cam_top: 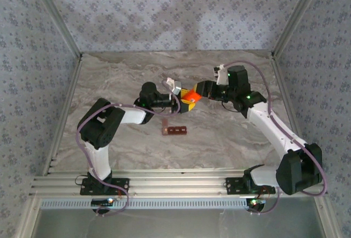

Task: Sort the pills into containers

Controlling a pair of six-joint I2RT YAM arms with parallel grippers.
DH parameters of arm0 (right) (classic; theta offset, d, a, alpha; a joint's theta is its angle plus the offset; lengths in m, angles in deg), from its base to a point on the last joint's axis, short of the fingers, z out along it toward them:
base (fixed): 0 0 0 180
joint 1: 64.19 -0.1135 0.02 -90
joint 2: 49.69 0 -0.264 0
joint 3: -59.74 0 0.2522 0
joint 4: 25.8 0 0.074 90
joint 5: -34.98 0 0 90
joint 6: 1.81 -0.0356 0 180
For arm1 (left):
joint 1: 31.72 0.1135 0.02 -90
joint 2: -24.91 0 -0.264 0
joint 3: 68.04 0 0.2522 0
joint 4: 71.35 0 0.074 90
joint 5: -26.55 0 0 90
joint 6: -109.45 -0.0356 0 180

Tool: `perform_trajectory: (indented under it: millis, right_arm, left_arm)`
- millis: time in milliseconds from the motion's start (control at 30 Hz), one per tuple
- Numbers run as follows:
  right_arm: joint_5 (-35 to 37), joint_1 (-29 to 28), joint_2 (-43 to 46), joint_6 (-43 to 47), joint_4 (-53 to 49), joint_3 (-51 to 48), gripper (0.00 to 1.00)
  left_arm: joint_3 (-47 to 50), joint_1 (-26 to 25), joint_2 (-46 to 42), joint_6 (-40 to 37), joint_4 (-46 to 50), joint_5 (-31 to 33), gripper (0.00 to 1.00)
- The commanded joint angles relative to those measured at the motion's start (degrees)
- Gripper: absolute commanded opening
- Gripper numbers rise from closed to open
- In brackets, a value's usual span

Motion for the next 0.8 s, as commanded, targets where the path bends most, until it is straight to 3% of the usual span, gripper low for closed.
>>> perform_trajectory:
  millis: [0, 133, 233, 500, 600, 767]
  right_arm:
    - [1.38, -0.9, -0.01, 1.73, -2.75, 2.87, 0.32]
    - [2.31, -0.38, 1.4, 4.81, -5.17, 6.24, 0.63]
    - [4.37, 0.99, 3.39, 4.67, -6.68, 7.65, 0.72]
    - [18.6, 1.08, 9.89, -5.58, -7.97, 4.95, 0.73]
    - [17.11, 0.22, 8.75, -4.53, -8.33, 6.69, 0.74]
    - [12.93, -1.4, 2.2, 6.98, -15.85, 15.0, 0.75]
  left_arm:
    - [-0.33, -0.2, -1.5, -0.32, -9.47, -0.19, 0.0]
    - [-0.31, -0.22, -1.43, -0.36, -9.73, -0.02, 0.0]
    - [-0.1, -0.21, -1.56, -0.34, -10.08, 0.2, 0.0]
    - [1.44, -0.24, -2.18, -1.13, -11.88, 2.39, 0.0]
    - [1.17, -0.24, -1.88, -0.8, -12.01, 2.21, 0.0]
    - [0.67, -0.24, -1.2, 0.53, -13.42, 1.58, 0.0]
